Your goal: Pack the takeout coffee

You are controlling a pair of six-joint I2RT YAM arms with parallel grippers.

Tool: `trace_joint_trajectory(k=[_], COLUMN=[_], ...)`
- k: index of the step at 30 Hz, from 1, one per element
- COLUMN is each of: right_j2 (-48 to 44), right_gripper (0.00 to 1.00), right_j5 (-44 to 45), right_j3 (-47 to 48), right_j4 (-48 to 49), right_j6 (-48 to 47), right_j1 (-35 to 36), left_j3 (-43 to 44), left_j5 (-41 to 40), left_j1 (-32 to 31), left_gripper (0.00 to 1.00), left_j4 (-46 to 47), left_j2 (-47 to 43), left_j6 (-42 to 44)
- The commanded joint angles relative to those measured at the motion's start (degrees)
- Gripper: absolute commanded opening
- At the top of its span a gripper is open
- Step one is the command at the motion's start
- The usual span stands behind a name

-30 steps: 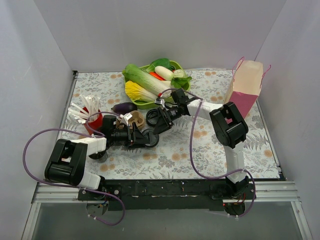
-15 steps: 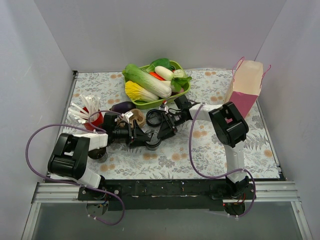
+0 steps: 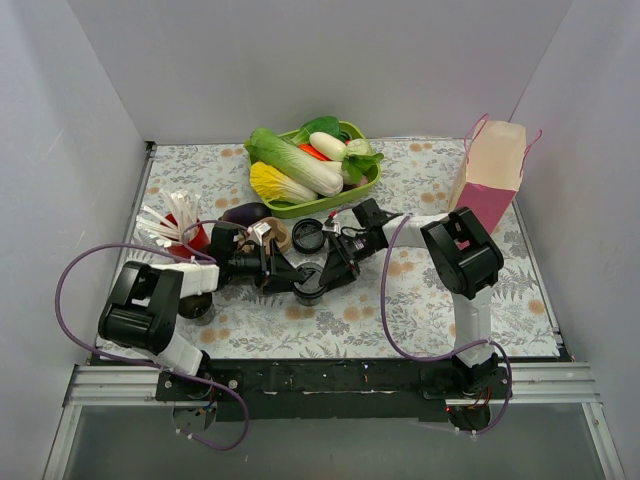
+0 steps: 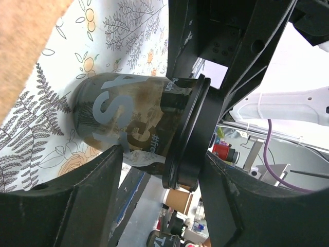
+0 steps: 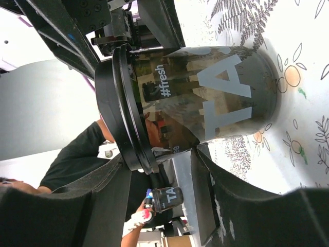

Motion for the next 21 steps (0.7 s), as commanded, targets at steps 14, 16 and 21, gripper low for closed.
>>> trace_joint_trajectory(k=[14,16,21], right_j2=[4.91,5.18,4.74], right_gripper=[0.52,0.52,0.54], right_j5=[0.79,1.14,2.02], right_j3=[-8.97,-8.27,-5.90], right_j4=[14.60,15.05,13.74], right_j6=[10.42,11.29,9.37], right_j1=[0.34,0.34,0.34], left_j3=[-0.20,-0.37,-0.47], left_j5=[-11.60,-14.58,-16.88], left_j1=[-0.13,-0.13,-0.13], left_gripper=[0.50,0.49,0.50], left_j4=[0.27,-2.54,-5.79], left_j2=[9.71,9.09,6.99], left_j6=[5.21,6.18,8.81])
